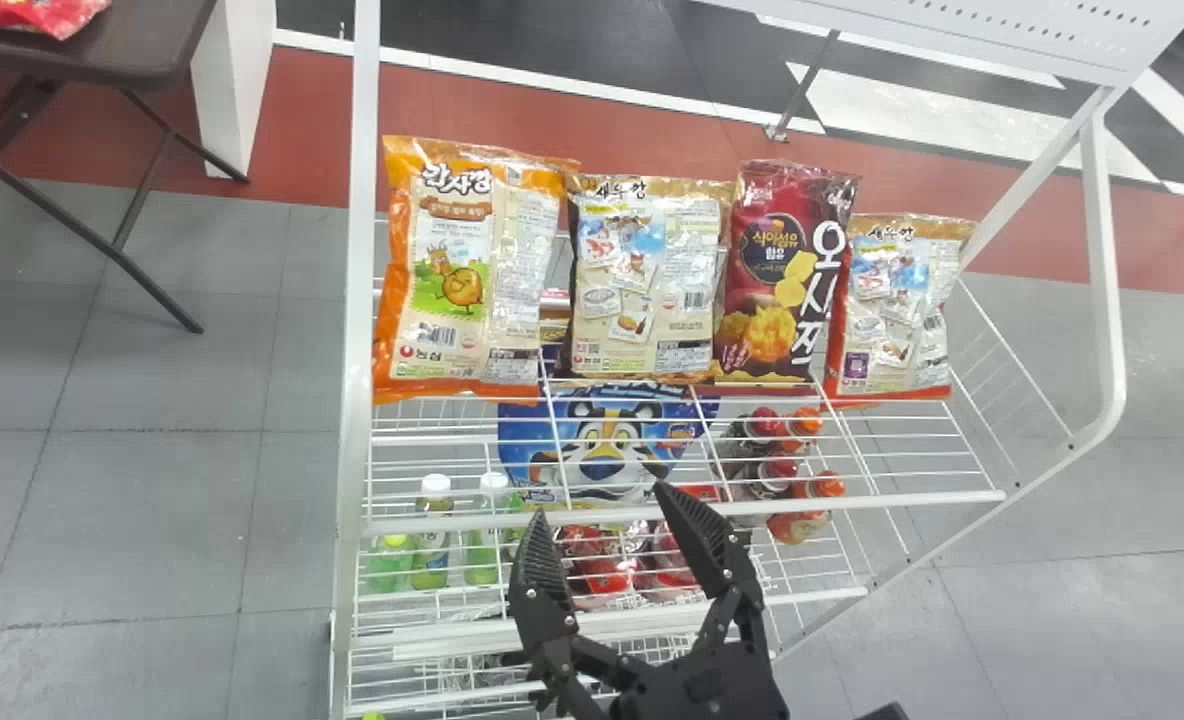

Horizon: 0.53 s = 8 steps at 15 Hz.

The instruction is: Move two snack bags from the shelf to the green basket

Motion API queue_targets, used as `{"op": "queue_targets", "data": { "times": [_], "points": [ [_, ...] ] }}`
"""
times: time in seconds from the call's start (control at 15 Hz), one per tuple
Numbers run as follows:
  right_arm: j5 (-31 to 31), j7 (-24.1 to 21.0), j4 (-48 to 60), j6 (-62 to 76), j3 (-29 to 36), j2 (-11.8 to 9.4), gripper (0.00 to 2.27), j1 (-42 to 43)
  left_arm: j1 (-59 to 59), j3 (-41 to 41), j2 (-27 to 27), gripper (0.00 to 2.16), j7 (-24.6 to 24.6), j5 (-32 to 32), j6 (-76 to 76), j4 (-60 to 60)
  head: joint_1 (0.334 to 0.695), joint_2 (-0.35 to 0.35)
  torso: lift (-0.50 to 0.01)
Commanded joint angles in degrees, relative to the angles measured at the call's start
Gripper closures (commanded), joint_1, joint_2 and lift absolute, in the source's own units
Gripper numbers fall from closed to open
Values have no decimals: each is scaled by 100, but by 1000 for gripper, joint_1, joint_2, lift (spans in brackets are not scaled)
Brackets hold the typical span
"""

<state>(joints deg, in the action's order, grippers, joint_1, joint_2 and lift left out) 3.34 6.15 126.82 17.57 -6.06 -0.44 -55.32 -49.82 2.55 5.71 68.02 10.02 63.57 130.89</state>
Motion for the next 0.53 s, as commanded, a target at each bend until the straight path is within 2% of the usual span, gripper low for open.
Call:
{"op": "queue_targets", "data": {
  "times": [0.0, 0.47],
  "points": [
    [0, 0, -17, -65, 0, 9, 167, 48, 8, 0, 0, 2145, 1, 0, -15, -2, 695, -350, -16],
    [44, 0, -114, -417, -62, 9, 167, 355, 105, -26, 0, 2145, 80, 26, -32, -107, 695, -350, -16]
  ]
}}
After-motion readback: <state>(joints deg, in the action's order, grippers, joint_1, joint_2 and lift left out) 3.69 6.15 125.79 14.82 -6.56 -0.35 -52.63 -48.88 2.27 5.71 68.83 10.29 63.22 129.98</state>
